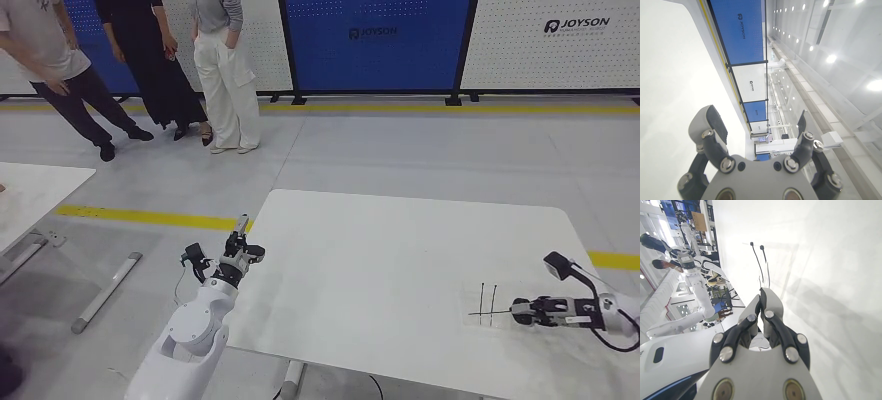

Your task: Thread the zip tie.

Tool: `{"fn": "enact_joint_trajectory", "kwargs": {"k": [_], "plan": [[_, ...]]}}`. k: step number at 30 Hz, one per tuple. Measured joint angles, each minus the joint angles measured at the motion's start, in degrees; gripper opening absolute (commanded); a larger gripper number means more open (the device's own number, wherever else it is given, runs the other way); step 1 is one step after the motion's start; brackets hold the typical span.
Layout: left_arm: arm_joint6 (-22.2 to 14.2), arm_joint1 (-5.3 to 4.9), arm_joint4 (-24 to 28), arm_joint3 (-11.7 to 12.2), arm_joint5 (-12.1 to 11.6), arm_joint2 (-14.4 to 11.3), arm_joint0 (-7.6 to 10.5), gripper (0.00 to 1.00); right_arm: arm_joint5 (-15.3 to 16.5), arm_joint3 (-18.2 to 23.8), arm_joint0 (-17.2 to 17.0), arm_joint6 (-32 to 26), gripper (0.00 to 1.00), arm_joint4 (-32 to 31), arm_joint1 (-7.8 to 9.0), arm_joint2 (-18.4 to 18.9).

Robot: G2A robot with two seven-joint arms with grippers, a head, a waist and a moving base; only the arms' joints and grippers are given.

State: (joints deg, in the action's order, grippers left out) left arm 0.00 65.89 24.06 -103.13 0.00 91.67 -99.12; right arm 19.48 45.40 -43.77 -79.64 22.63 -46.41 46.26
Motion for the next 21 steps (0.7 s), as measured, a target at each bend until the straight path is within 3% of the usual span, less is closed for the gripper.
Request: {"fn": "enact_joint_trajectory", "kwargs": {"k": [8,16,18,21], "plan": [[0.0,0.0,0.0,0.0,0.0,0.0,0.0,1.0,0.0,4.0,-2.4,0.0,0.0,4.9,1.77,3.4],[0.0,0.0,0.0,0.0,0.0,0.0,0.0,1.0,0.0,13.9,-10.8,0.0,0.0,16.7,4.99,12.9],[0.0,0.0,0.0,0.0,0.0,0.0,0.0,1.0,0.0,16.2,-12.2,0.0,0.0,17.2,5.44,13.7],[0.0,0.0,0.0,0.0,0.0,0.0,0.0,1.0,0.0,16.2,-12.3,0.0,0.0,17.1,5.49,13.7]]}}
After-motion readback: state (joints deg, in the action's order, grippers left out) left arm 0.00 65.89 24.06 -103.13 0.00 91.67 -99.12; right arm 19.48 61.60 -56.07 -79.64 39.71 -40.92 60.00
